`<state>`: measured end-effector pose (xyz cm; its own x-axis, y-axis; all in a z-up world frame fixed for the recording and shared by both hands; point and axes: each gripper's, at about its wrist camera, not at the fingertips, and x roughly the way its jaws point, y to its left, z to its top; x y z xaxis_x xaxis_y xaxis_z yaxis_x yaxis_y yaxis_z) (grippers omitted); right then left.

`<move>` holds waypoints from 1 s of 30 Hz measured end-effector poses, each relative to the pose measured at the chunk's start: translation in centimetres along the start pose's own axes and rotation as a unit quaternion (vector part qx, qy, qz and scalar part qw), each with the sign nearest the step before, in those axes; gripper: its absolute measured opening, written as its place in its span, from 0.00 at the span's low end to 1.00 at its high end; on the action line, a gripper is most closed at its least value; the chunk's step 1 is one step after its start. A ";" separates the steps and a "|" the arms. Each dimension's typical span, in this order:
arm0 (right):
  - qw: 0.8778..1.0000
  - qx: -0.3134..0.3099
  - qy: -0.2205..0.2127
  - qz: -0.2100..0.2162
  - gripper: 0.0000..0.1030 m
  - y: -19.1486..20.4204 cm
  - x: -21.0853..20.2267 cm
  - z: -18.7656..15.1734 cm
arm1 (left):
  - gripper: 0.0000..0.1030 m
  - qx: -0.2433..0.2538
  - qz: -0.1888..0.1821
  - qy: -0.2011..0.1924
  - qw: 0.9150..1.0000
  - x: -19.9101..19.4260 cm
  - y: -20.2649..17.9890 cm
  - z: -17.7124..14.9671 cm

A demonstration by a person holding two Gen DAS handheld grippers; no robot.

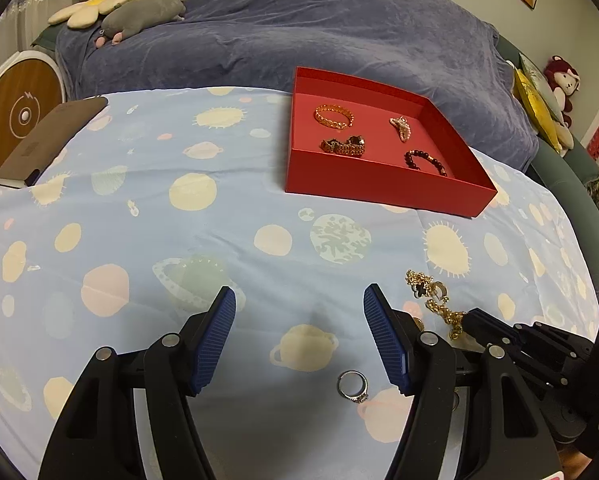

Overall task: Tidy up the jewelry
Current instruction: 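Lower the right tool onto the gold chain necklace and close on it, then hold the gold chain in the right tool while the left tool grasps the clover-pendant chain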

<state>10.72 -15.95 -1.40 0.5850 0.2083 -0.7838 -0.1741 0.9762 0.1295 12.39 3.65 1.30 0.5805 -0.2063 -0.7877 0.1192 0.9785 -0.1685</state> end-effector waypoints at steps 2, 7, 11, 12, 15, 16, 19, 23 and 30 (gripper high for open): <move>1.000 0.007 -0.005 0.003 0.02 -0.5 -0.7 0.1 | 0.62 0.002 -0.002 0.002 1.000 0.2 -0.3 0.0; 1.000 0.021 -0.012 0.002 0.02 -1.6 -1.7 0.1 | 0.62 0.016 -0.006 0.008 1.000 1.1 -1.9 -0.1; 0.999 0.030 -0.020 0.003 0.02 -2.4 -2.5 0.2 | 0.62 0.026 -0.010 0.013 1.000 1.8 -3.0 -0.2; 0.999 0.034 -0.024 0.004 0.02 -2.6 -2.8 0.3 | 0.62 0.027 -0.012 0.014 0.999 1.9 -3.2 -0.2; 0.998 0.044 -0.034 0.006 0.02 -3.3 -3.7 0.6 | 0.62 0.034 -0.023 0.018 0.999 2.3 -4.0 -0.3; 0.998 0.048 -0.035 0.006 0.02 -3.6 -3.8 0.7 | 0.62 0.037 -0.028 0.019 0.999 2.4 -4.3 -0.3; 0.998 0.062 -0.031 0.012 0.02 -4.2 -3.9 0.7 | 0.62 0.052 -0.039 0.020 0.998 3.0 -5.6 -0.6; 0.998 0.061 -0.030 0.012 0.02 -4.1 -3.8 0.6 | 0.61 0.085 -0.033 0.016 0.996 4.3 -7.4 -0.9; 0.997 0.070 -0.028 0.011 0.02 -4.6 -3.8 0.4 | 0.44 0.107 -0.013 0.016 0.994 6.5 -8.4 -0.7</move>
<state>9.62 -21.21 1.21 0.6266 0.2296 -0.7447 -0.0772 0.9692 0.2338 14.60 -5.93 -2.81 0.5495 -0.2282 -0.8037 0.3038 0.9507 -0.0623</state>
